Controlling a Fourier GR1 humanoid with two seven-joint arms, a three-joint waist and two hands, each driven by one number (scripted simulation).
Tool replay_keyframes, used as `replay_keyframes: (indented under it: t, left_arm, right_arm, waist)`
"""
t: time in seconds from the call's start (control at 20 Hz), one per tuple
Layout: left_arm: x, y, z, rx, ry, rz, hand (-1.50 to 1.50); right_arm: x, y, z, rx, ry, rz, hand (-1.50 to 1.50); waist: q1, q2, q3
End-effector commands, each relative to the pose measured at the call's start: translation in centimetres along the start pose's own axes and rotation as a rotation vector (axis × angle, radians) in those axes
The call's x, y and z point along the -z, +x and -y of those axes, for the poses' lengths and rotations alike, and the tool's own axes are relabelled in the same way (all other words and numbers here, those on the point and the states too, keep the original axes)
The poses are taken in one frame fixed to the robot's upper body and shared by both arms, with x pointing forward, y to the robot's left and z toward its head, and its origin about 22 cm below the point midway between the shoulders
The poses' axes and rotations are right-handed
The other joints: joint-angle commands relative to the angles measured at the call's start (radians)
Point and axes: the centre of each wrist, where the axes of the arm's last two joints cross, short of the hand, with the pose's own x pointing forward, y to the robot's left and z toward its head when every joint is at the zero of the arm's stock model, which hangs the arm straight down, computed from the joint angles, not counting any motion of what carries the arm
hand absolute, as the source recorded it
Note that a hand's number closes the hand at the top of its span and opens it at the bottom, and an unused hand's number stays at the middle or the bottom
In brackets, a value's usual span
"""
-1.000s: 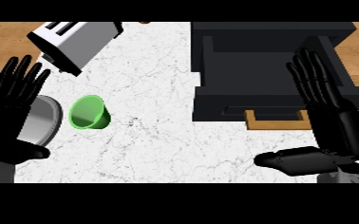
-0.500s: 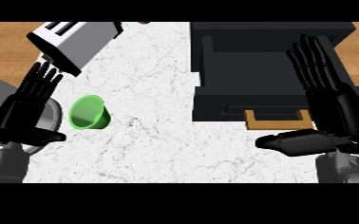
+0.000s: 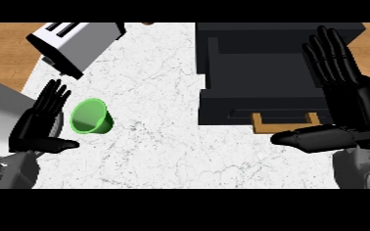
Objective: Pick up the cup, place it into the drawer and close the drawer
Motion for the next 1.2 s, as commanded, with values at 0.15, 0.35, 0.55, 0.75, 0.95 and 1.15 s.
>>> replay_keyframes:
  t: [0.15, 0.35, 0.55, 0.75, 0.95, 1.15]
  left_arm:
    - [0.3, -3.2, -0.6, 0.032, 0.025, -0.045, -1.5]
    - [-0.8, -4.8, -0.5, 0.025, 0.042, -0.022, -1.5]
    - [-4.8, -6.6, -1.2, 0.035, 0.066, -0.024, -1.5]
    - [-3.1, -7.0, 0.5, 0.014, 0.053, -0.002, -1.5]
    - [-2.1, -6.2, 0.0, 0.005, 0.029, 0.022, -1.5]
    - [-1.9, -6.9, 1.1, 0.02, 0.04, 0.043, -1.5]
  right_arm:
    - [0.9, 0.7, 1.0, 0.009, 0.0, -0.001, -1.5]
    - [0.4, 1.2, 0.7, 0.002, 0.0, 0.033, -1.5]
    - [0.6, 0.2, 0.9, 0.004, 0.011, 0.03, -1.5]
    - [1.1, 1.7, -0.2, -0.005, 0.022, 0.02, -1.5]
    - [0.7, 0.6, -0.8, -0.003, 0.033, -0.001, -1.5]
    - [0.4, 1.1, 0.1, 0.004, 0.023, 0.012, -1.5]
  waist:
    - [-0.009, 0.004, -0.003]
    - [-0.02, 0.008, -0.004]
    - [-0.021, 0.013, -0.006]
    - [-0.026, 0.011, -0.007]
    - [-0.021, 0.01, -0.006]
    - [-0.033, 0.013, -0.007]
